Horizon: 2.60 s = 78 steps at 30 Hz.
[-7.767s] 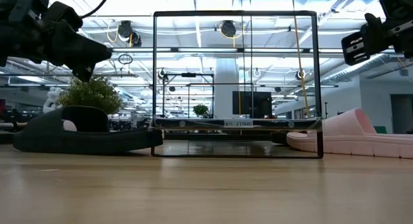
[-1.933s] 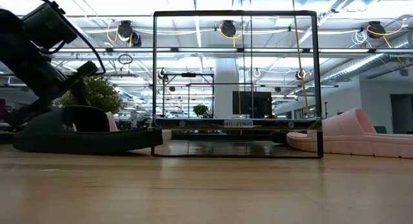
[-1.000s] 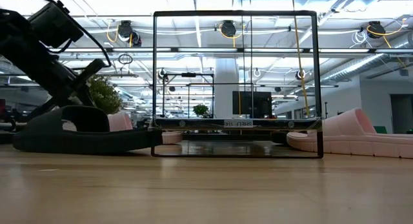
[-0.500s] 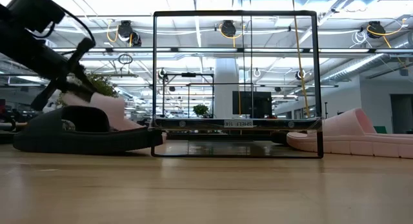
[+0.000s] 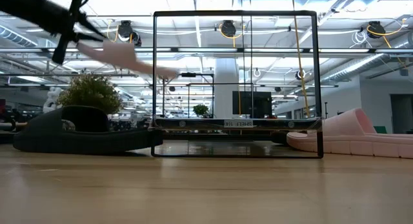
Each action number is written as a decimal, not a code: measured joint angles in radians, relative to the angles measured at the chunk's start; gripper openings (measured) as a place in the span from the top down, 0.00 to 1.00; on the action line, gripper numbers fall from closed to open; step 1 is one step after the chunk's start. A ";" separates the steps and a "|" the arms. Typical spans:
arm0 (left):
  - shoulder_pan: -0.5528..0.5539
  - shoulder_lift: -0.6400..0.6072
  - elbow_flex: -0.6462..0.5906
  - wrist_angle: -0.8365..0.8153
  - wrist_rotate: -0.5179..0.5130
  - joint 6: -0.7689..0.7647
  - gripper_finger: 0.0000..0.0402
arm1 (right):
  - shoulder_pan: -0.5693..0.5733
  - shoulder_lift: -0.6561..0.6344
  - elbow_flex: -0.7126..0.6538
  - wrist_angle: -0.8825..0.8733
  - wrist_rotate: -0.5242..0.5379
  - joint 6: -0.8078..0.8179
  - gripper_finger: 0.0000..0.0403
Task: Pick and place slides into the shelf
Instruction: Put the left pink slipper on the shelf
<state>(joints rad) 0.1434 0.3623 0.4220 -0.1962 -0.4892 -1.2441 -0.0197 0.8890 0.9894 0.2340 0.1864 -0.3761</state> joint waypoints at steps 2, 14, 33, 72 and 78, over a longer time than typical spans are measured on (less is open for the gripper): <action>-0.002 0.065 0.014 0.077 0.033 0.028 1.00 | 0.000 0.000 0.000 0.002 0.000 -0.008 0.60; 0.063 0.696 0.203 0.404 0.361 0.146 1.00 | 0.000 -0.001 0.000 0.099 0.001 -0.055 0.60; 0.298 1.248 0.524 0.612 0.674 0.281 1.00 | 0.000 -0.001 0.000 0.097 0.001 -0.036 0.60; 0.364 1.300 0.522 0.690 0.629 0.308 1.00 | 0.000 0.000 0.000 0.093 0.001 -0.056 0.60; 0.365 1.300 0.522 0.733 0.665 0.298 1.00 | 0.000 0.000 0.000 0.092 0.001 -0.056 0.60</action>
<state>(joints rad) 0.5082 1.6627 0.9440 0.5371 0.1755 -0.9459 -0.0199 0.8890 0.9894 0.3262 0.1870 -0.4322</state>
